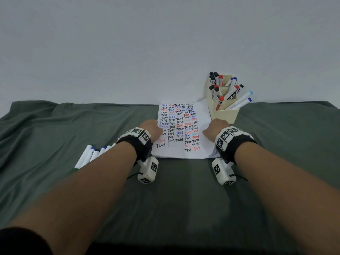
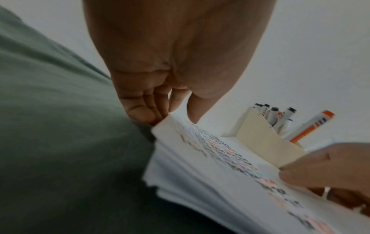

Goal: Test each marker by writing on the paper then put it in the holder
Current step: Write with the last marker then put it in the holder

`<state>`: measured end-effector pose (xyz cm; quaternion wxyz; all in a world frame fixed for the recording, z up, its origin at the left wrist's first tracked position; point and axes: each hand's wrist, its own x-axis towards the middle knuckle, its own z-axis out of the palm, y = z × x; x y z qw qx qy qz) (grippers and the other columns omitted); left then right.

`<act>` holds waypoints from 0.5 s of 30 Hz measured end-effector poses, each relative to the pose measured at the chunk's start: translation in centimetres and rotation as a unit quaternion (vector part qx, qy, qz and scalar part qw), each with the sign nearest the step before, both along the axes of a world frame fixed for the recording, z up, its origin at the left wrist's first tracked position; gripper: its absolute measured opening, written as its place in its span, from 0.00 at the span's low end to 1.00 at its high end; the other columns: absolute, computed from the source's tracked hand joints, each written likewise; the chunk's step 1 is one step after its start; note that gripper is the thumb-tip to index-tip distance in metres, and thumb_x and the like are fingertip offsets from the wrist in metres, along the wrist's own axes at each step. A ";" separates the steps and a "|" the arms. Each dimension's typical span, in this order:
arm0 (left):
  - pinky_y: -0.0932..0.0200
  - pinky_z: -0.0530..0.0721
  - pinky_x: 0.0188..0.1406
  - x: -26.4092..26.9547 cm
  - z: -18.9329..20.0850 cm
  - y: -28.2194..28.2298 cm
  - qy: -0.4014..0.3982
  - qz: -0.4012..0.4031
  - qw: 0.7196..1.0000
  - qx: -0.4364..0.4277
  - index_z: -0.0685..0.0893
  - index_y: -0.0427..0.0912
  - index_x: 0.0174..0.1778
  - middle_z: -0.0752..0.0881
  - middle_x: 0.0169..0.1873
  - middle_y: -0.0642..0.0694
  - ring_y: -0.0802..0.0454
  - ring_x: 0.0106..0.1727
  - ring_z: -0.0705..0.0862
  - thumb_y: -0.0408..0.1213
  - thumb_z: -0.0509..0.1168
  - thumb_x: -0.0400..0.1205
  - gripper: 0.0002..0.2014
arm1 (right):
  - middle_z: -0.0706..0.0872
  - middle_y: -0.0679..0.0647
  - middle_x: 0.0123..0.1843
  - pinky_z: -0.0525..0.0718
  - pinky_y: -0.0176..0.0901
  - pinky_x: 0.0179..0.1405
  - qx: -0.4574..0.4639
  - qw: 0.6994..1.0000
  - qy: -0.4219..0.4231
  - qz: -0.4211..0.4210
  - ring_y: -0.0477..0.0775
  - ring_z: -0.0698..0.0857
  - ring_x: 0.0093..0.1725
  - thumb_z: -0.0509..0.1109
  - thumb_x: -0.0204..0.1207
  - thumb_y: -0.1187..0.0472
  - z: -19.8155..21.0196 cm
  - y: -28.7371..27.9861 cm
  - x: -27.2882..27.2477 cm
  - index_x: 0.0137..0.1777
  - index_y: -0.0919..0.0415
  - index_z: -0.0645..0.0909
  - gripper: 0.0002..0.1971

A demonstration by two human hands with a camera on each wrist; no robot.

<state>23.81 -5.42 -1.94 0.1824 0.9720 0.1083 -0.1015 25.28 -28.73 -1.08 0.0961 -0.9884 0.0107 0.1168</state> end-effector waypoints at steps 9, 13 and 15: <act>0.47 0.79 0.67 -3.9 0.6 3.8 -0.051 -0.031 0.982 0.182 0.79 0.44 0.73 0.81 0.70 0.41 0.39 0.71 0.79 0.62 0.60 0.81 0.30 | 0.73 0.62 0.75 0.77 0.57 0.64 -0.055 0.993 -0.061 0.085 0.69 0.74 0.74 0.63 0.82 0.34 -0.6 -0.4 -3.8 0.84 0.54 0.62 0.37; 0.43 0.74 0.71 -7.6 0.2 8.7 -0.014 0.045 0.972 0.229 0.75 0.50 0.75 0.77 0.74 0.39 0.35 0.75 0.73 0.70 0.62 0.69 0.41 | 0.55 0.59 0.91 0.58 0.64 0.86 -0.077 0.975 -0.069 0.198 0.68 0.50 0.89 0.59 0.81 0.28 -0.9 -0.1 -6.7 0.90 0.45 0.51 0.43; 0.45 0.80 0.65 -9.5 0.1 11.3 0.008 0.100 0.975 0.199 0.80 0.51 0.67 0.82 0.67 0.39 0.34 0.67 0.80 0.70 0.63 0.64 0.39 | 0.53 0.57 0.92 0.54 0.65 0.88 -0.066 0.973 -0.068 0.211 0.67 0.47 0.90 0.59 0.80 0.27 -1.2 0.3 -8.2 0.90 0.43 0.51 0.43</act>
